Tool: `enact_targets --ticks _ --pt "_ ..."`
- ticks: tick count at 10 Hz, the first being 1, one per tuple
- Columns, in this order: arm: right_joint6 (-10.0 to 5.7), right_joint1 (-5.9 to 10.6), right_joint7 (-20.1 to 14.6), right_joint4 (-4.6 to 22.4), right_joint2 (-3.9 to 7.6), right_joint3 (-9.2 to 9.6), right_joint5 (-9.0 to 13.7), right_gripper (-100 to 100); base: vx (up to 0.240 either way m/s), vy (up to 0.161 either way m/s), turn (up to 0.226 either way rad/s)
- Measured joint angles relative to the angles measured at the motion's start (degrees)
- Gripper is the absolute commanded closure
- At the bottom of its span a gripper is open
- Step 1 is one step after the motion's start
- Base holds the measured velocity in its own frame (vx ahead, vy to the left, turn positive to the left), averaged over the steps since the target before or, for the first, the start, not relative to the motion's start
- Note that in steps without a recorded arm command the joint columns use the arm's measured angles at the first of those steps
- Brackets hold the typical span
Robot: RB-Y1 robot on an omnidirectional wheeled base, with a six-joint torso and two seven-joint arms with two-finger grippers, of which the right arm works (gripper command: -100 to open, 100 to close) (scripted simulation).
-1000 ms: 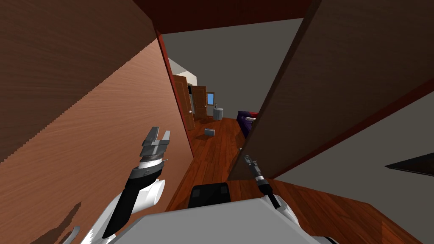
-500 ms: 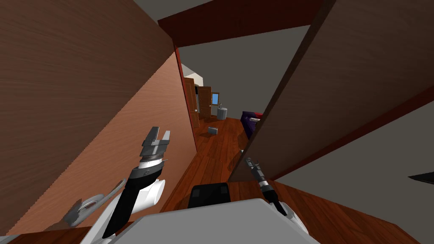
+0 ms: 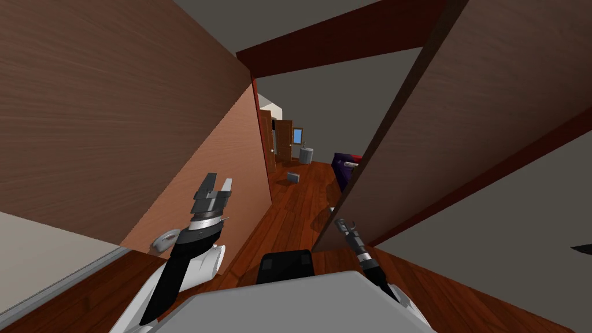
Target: Pull the door open
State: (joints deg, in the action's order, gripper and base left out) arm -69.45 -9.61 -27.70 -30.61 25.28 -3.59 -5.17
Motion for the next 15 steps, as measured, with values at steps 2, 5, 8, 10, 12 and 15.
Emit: enact_targets --ticks 2,5,8,10,12,15 --pt "-0.67 0.07 -0.24 -0.03 0.36 -0.10 -0.07 100 -0.240 -0.084 0.169" --pt "-2.13 -0.42 -0.65 0.77 0.61 0.22 -0.55 100 -0.223 -0.070 0.174" --pt "-4.30 0.03 -0.94 3.20 0.95 0.40 -0.93 100 -0.199 -0.073 0.162" --pt "-5.08 -0.18 -1.14 3.26 1.10 0.47 -1.12 100 -0.163 -0.045 0.075" --pt "-4.16 -0.10 -0.89 2.42 0.99 0.94 -0.76 100 -0.200 -0.024 0.093" --pt "-2.07 0.56 -0.35 0.99 0.70 1.78 -0.26 100 -0.136 -0.047 0.032"
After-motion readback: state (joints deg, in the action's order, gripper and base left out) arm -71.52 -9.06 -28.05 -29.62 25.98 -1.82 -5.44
